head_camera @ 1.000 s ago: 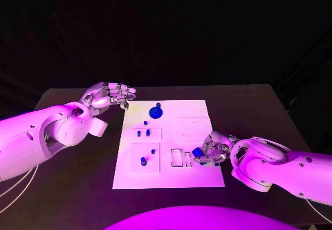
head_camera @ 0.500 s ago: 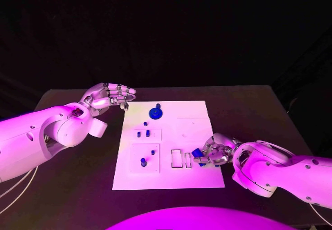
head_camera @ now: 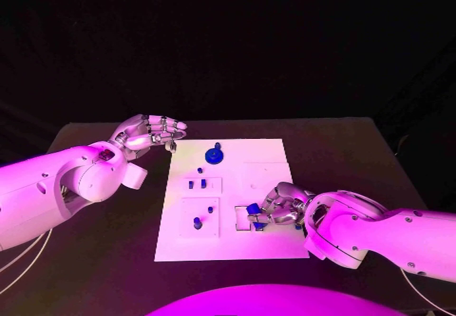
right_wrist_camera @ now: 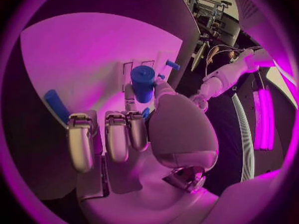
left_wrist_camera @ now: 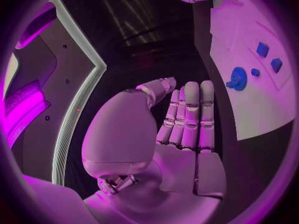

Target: Assemble the parts on the task board

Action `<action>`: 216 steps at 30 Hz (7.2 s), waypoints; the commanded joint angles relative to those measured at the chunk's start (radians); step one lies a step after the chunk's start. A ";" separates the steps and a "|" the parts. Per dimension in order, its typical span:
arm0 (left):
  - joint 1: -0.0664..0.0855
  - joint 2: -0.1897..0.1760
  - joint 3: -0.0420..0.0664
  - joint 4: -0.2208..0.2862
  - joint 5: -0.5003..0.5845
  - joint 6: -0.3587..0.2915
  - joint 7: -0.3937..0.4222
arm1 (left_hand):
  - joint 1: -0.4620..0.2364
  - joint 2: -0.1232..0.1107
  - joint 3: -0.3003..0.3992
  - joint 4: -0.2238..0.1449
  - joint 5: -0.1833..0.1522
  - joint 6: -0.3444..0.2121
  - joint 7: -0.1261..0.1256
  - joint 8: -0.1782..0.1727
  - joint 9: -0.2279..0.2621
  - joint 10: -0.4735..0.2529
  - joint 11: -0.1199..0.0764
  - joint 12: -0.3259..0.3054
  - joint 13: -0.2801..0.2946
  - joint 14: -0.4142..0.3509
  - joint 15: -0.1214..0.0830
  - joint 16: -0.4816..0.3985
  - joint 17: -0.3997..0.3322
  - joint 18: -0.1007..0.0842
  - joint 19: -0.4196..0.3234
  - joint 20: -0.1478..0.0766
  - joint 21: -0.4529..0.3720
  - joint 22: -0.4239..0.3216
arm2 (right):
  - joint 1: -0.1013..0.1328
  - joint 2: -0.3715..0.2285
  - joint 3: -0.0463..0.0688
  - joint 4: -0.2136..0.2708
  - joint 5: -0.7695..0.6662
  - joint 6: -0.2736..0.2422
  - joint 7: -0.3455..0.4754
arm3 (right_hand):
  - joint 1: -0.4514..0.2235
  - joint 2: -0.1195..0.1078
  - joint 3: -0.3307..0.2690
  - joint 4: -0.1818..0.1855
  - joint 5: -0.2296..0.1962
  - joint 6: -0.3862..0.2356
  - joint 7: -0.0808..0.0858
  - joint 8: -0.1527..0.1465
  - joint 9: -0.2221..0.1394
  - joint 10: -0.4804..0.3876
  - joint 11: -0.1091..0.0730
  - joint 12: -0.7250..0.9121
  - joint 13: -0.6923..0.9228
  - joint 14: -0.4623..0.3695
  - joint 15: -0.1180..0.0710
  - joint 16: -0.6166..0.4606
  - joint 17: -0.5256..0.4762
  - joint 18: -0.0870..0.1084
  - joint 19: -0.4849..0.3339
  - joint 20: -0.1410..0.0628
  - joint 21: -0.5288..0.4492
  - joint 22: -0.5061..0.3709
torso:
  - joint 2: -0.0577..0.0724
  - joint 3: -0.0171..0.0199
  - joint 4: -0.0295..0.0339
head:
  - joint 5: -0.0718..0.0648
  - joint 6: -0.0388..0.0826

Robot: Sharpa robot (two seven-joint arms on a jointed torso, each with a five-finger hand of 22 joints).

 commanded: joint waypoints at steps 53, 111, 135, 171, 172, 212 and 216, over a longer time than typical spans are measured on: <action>0.000 -0.003 0.000 0.000 0.013 0.013 0.003 | -0.003 0.011 0.006 0.001 0.004 -0.005 0.001 0.009 -0.001 -0.010 -0.001 0.006 -0.002 -0.005 0.001 -0.003 -0.002 0.016 -0.005 0.000 -0.004 -0.002 | -0.014 0.035 0.000 -0.019 -0.166 0.015 0.048 | 0.029 -0.047 -0.108 0.000 -0.229 -0.015 -0.009 0.096 0.019 0.058 -0.007 -0.015 0.206 0.099 -0.006 0.007 0.236 -0.014 0.105 -0.003 0.005 0.263 | -0.001 0.0004 -0.0024 | 0.013 -0.003; -0.001 -0.010 -0.002 0.002 0.016 0.009 0.004 | -0.004 0.014 0.010 0.002 0.004 -0.005 0.001 0.013 -0.002 -0.011 0.000 0.009 -0.003 -0.006 0.001 -0.002 -0.002 0.016 -0.006 0.000 -0.004 -0.002 | -0.007 -0.090 0.004 0.014 -0.196 -0.065 0.073 | 0.043 -0.069 -0.073 0.000 -0.173 -0.051 0.008 0.062 -0.017 0.056 0.007 -0.023 0.206 0.099 0.004 0.008 0.238 -0.014 0.105 0.003 0.005 0.263 | -0.002 -0.0026 -0.0032 | -0.004 -0.002; -0.003 -0.024 -0.003 0.021 0.022 0.008 0.008 | -0.006 0.014 0.010 0.003 0.004 -0.006 0.001 0.014 -0.002 -0.012 0.000 0.010 -0.003 -0.006 0.002 -0.002 -0.002 0.015 -0.006 0.001 -0.004 -0.002 | -0.047 -0.242 -0.002 0.019 -0.357 -0.019 0.016 | 0.078 -0.073 -0.066 0.001 -0.181 -0.044 0.014 0.051 -0.025 0.045 0.013 -0.041 0.195 0.096 0.012 0.002 0.226 -0.014 0.105 0.013 0.005 0.263 | 0.000 0.0002 -0.0011 | -0.050 -0.006; -0.003 -0.026 -0.004 0.018 0.024 0.010 0.006 | -0.008 0.015 0.011 0.004 0.004 -0.007 0.001 0.016 -0.002 -0.013 0.000 0.012 -0.003 -0.007 0.002 -0.001 -0.002 0.016 -0.006 0.001 -0.004 -0.003 | -0.108 -0.167 -0.003 -0.019 -0.426 0.050 -0.043 | 0.280 -0.028 0.127 -0.010 -0.092 -0.011 -0.011 0.047 -0.047 0.049 -0.013 -0.039 0.201 0.098 -0.011 0.005 0.233 -0.014 0.105 -0.007 0.005 0.263 | 0.000 0.0004 -0.0008 | -0.046 -0.013; -0.003 -0.026 -0.004 0.018 0.024 0.010 0.006 | -0.008 0.015 0.011 0.004 0.004 -0.007 0.001 0.016 -0.002 -0.013 0.000 0.012 -0.003 -0.007 0.002 -0.001 -0.002 0.016 -0.006 0.001 -0.004 -0.003 | -0.108 -0.166 -0.003 -0.020 -0.427 0.047 -0.043 | 0.284 -0.041 0.172 -0.007 -0.080 -0.010 -0.013 0.048 -0.048 0.049 -0.012 -0.039 0.201 0.098 -0.011 0.005 0.234 -0.014 0.105 -0.009 0.005 0.263 | 0.000 0.0001 -0.0008 | -0.046 -0.013; -0.003 -0.021 -0.007 0.010 0.028 0.010 0.001 | -0.004 0.025 0.020 0.003 0.005 -0.008 0.001 0.020 -0.003 -0.014 -0.001 0.016 -0.004 -0.007 0.001 -0.001 -0.002 0.016 -0.006 0.000 -0.002 -0.002 | -0.010 -0.053 0.001 0.009 -0.126 0.007 -0.028 | 0.079 -0.133 0.567 -0.056 -0.027 -0.041 -0.009 0.118 0.007 0.056 -0.009 -0.040 0.205 0.099 -0.009 0.006 0.237 -0.014 0.105 -0.006 0.005 0.263 | 0.000 -0.0014 0.0014 | -0.033 -0.013; -0.003 -0.020 -0.007 0.011 0.028 0.013 -0.002 | -0.004 0.025 0.021 0.003 0.005 -0.008 0.001 0.020 -0.003 -0.015 -0.001 0.017 -0.004 -0.007 0.001 -0.001 -0.002 0.016 -0.006 0.000 -0.002 -0.002 | -0.024 -0.022 0.000 -0.003 -0.086 0.006 -0.030 | 0.059 -0.133 0.567 -0.053 -0.027 -0.041 -0.008 0.119 0.007 0.055 -0.009 -0.042 0.204 0.099 -0.008 0.005 0.236 -0.014 0.105 -0.006 0.005 0.263 | 0.000 -0.0009 0.0012 | -0.029 -0.016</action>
